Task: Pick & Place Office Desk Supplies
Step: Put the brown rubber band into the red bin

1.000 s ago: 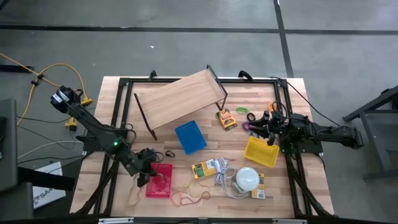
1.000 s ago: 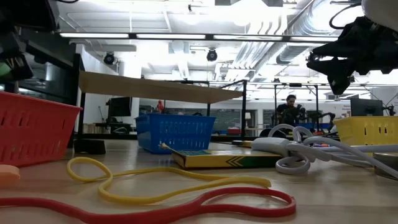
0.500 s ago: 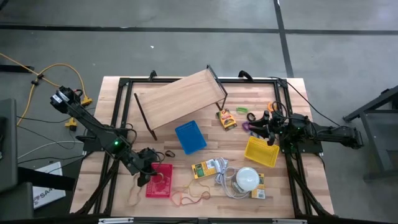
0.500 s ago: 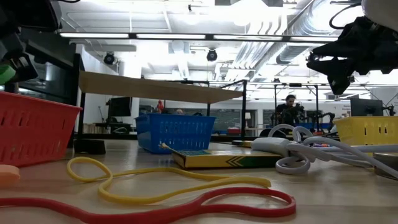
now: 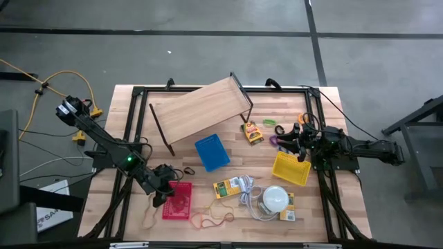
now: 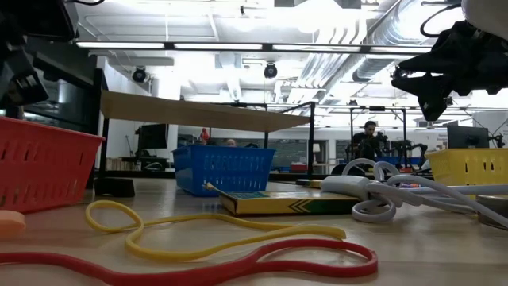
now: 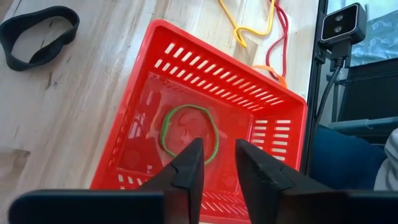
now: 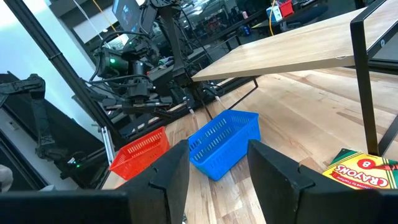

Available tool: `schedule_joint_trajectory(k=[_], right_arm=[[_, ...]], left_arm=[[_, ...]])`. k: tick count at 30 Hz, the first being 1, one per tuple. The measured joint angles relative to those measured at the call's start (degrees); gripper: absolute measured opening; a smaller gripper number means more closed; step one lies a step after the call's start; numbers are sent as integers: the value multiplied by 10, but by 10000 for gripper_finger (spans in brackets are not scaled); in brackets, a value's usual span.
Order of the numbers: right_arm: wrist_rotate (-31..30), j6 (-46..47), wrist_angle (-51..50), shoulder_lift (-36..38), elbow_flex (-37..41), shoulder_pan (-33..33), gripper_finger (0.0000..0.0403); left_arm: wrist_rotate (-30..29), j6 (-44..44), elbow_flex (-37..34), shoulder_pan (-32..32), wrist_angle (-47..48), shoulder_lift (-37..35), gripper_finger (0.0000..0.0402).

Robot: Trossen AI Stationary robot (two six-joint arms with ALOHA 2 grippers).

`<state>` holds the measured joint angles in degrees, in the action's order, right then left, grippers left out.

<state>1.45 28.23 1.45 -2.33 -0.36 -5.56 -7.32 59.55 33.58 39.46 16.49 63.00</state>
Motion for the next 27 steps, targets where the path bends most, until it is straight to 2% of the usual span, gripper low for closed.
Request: schedule_joint_trajectory(k=[16, 21, 27], right_arm=[[0, 0, 0, 0, 0, 0, 150], [0, 0, 0, 0, 0, 0, 150], [0, 0, 0, 0, 0, 0, 150]], left_arm=[[12, -3, 0, 0, 2, -5, 96], [17, -14, 0, 0, 7, -22, 96], [17, -13, 0, 6, 62, -63, 96]])
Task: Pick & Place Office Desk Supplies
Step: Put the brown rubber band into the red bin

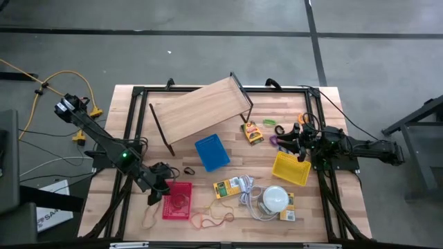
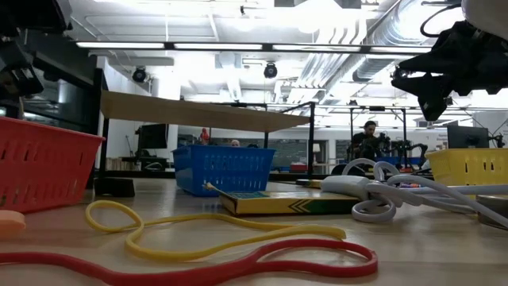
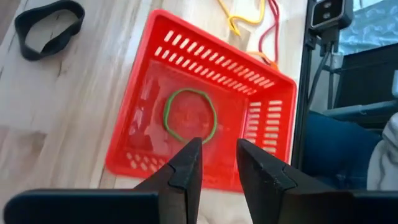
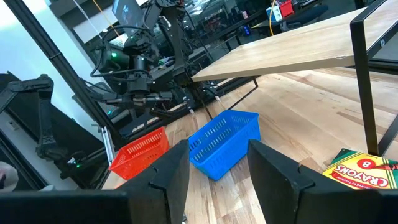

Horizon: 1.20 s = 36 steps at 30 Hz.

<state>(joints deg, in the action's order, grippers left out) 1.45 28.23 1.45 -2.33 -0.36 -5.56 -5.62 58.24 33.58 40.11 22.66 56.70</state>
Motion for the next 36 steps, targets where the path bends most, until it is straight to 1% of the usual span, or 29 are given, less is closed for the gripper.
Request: schedule_joint_trajectory(k=[10, 15, 27, 33, 36], right_arm=[[0, 0, 0, 0, 0, 0, 150], [0, 0, 0, 0, 0, 0, 150], [0, 0, 0, 0, 0, 0, 150], [0, 0, 0, 0, 0, 0, 150], [0, 0, 0, 0, 0, 0, 150]], left_arm=[[-4, 2, 0, 19, 101, -111, 96], [-6, 5, 0, 29, 146, -147, 96], [-6, 3, 0, 64, 161, -155, 96], [-5, 5, 0, 106, 170, -155, 96], [-5, 21, 0, 135, 179, -155, 96]])
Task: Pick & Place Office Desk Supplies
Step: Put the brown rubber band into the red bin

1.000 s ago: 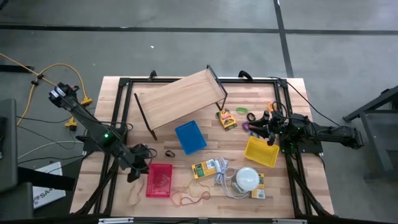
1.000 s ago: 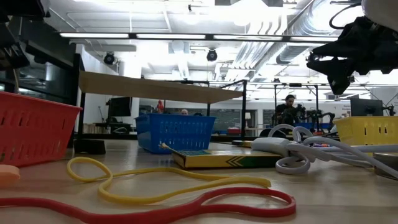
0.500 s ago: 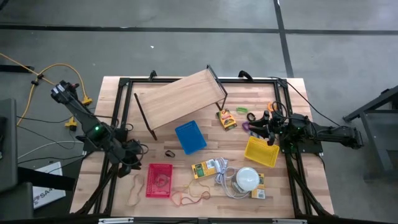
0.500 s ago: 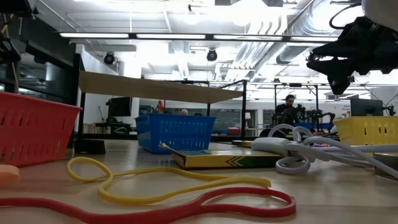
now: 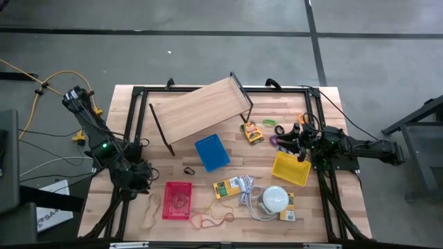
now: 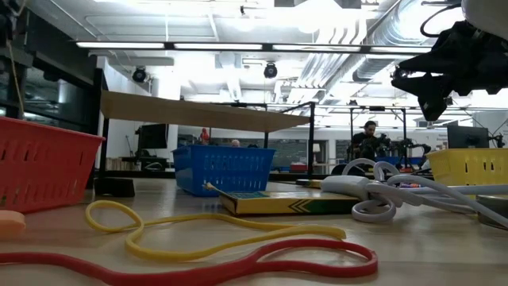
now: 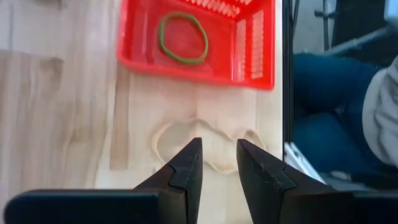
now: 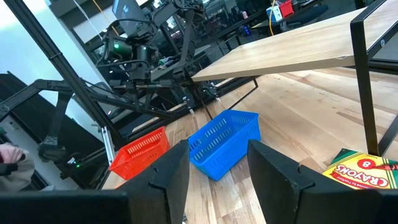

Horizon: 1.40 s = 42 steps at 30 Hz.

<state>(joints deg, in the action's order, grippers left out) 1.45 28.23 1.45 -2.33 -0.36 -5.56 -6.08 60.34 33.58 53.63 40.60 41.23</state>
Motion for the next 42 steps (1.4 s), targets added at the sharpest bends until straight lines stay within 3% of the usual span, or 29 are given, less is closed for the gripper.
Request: schedule_joint_trajectory(k=[8, 16, 34, 42], right_arm=[[0, 0, 0, 0, 0, 0, 150], [0, 0, 0, 0, 0, 0, 150], [0, 0, 0, 0, 0, 0, 150], [0, 0, 0, 0, 0, 0, 150]], left_arm=[[-40, 73, 0, 79, 23, 1, 96], [-65, 117, 0, 104, 32, 23, 96], [-82, 181, 0, 97, -43, 234, 96], [-91, 206, 0, 97, -49, 269, 96]])
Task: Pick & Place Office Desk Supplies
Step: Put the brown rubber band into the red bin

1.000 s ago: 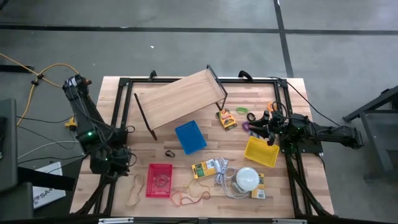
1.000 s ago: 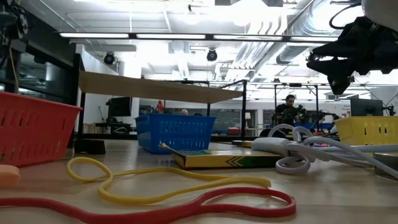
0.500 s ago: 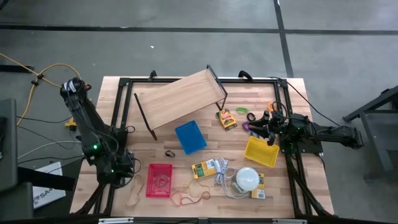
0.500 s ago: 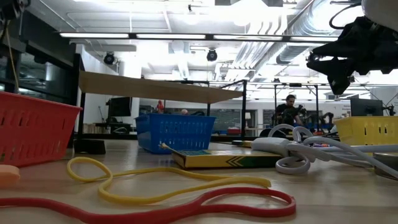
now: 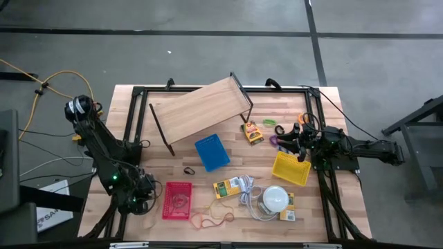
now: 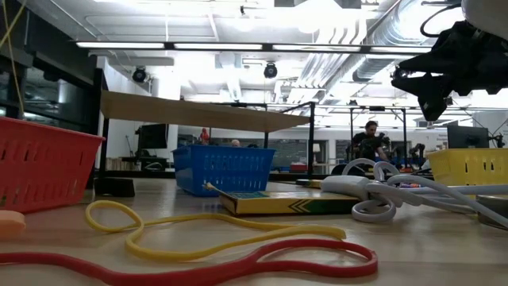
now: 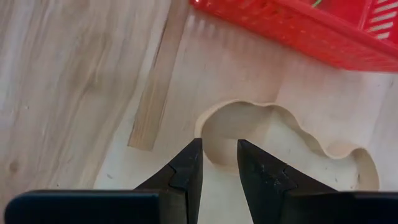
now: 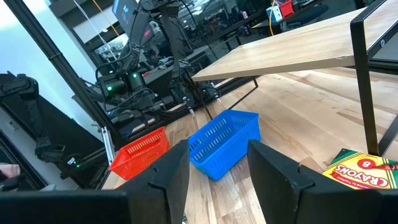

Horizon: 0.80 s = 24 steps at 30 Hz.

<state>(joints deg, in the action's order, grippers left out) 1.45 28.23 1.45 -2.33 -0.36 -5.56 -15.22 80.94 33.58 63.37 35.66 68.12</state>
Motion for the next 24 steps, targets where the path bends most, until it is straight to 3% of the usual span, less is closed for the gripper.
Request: schedule_joint_trajectory(k=[24], right_arm=[[0, 0, 0, 0, 0, 0, 150]], left_arm=[[45, -1, 0, -45, -17, 55, 96]])
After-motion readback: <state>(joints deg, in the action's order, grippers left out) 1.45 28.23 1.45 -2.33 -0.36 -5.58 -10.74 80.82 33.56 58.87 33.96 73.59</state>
